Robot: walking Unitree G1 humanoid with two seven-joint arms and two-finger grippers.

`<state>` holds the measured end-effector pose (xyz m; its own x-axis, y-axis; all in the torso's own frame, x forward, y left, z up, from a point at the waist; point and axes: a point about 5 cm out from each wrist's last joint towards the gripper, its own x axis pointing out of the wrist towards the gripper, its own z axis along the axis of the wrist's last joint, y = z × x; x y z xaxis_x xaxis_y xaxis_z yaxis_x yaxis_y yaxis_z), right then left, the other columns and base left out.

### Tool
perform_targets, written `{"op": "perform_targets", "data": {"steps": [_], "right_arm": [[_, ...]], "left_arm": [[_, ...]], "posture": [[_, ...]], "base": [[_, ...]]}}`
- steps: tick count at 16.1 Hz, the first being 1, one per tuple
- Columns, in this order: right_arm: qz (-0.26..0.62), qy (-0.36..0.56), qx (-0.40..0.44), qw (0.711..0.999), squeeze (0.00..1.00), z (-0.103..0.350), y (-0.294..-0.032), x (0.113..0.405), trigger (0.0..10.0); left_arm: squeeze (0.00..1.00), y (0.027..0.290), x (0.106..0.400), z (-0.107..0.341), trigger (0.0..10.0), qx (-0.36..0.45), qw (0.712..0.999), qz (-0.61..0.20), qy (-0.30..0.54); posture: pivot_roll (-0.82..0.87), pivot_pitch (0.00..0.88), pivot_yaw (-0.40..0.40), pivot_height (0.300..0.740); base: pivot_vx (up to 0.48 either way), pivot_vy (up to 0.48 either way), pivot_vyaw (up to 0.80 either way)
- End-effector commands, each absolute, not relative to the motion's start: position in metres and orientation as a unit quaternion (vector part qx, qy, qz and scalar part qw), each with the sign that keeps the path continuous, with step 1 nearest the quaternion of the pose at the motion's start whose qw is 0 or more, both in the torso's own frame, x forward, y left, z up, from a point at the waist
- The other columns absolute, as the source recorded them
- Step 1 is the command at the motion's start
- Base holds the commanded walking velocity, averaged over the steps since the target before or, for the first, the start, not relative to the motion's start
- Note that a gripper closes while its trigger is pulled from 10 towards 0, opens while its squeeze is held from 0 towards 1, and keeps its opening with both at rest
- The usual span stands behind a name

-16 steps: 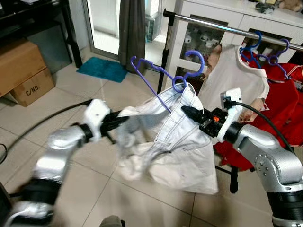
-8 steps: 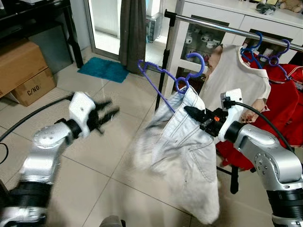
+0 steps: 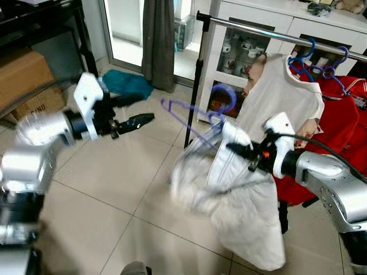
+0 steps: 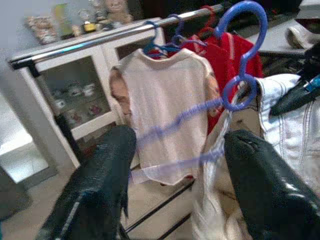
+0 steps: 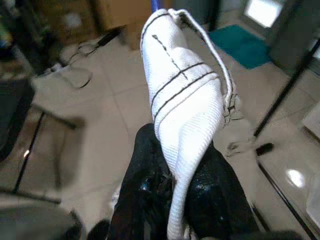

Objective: Hang hanger

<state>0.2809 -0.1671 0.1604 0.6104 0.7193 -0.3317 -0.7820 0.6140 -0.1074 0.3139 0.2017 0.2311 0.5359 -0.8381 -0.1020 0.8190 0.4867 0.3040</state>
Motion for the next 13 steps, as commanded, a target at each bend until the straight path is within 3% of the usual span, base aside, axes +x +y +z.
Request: {"op": "perform_targets", "data": {"steps": [1, 2, 3, 4, 10, 11, 13], "right_arm": [[0.451, 0.088, -0.16, 0.874, 0.0, 0.18, -0.162, 0.279, 0.0], [0.46, 0.088, -0.168, 0.868, 0.0, 0.181, -0.16, 0.278, 0.0], [0.473, 0.086, -0.177, 0.859, 0.0, 0.183, -0.157, 0.277, 0.0], [0.499, 0.08, -0.198, 0.84, 0.0, 0.186, -0.152, 0.273, 0.0], [0.546, 0.053, -0.221, 0.807, 0.0, 0.197, -0.14, 0.263, 0.0], [0.55, 0.053, -0.228, 0.802, 0.0, 0.197, -0.139, 0.263, 0.0], [0.554, 0.055, -0.235, 0.797, 0.0, 0.196, -0.138, 0.262, 0.0]], "left_arm": [[0.96, 0.197, 0.317, 0.231, 10.0, 0.191, 0.84, -0.509, -0.009], [0.33, 0.198, 0.318, 0.231, 10.0, 0.195, 0.832, -0.519, 0.002], [0.22, 0.197, 0.321, 0.231, 10.0, 0.196, 0.823, -0.534, 0.012], [0.0, 0.193, 0.327, 0.229, 10.0, 0.191, 0.805, -0.561, 0.026], [0.0, 0.168, 0.336, 0.223, 10.0, 0.177, 0.763, -0.622, 0.029], [0.0, 0.159, 0.335, 0.22, 10.0, 0.175, 0.741, -0.647, 0.029], [0.0, 0.152, 0.335, 0.216, 10.0, 0.179, 0.726, -0.663, 0.03]], "posture": [[0.07, 0.0, -0.065, 0.74], [0.07, 0.0, -0.066, 0.74], [0.07, 0.0, -0.065, 0.74], [0.07, 0.0, -0.06, 0.74], [0.06, 0.0, -0.056, 0.74], [0.06, 0.0, -0.056, 0.74], [0.05, 0.0, -0.052, 0.74]], "base": [[0.0, 0.0, 0.0], [0.0, 0.0, 0.0], [0.0, 0.0, 0.0], [0.0, 0.0, 0.0], [0.0, 0.0, 0.0], [0.0, 0.0, 0.0], [0.0, 0.0, 0.0]]}}
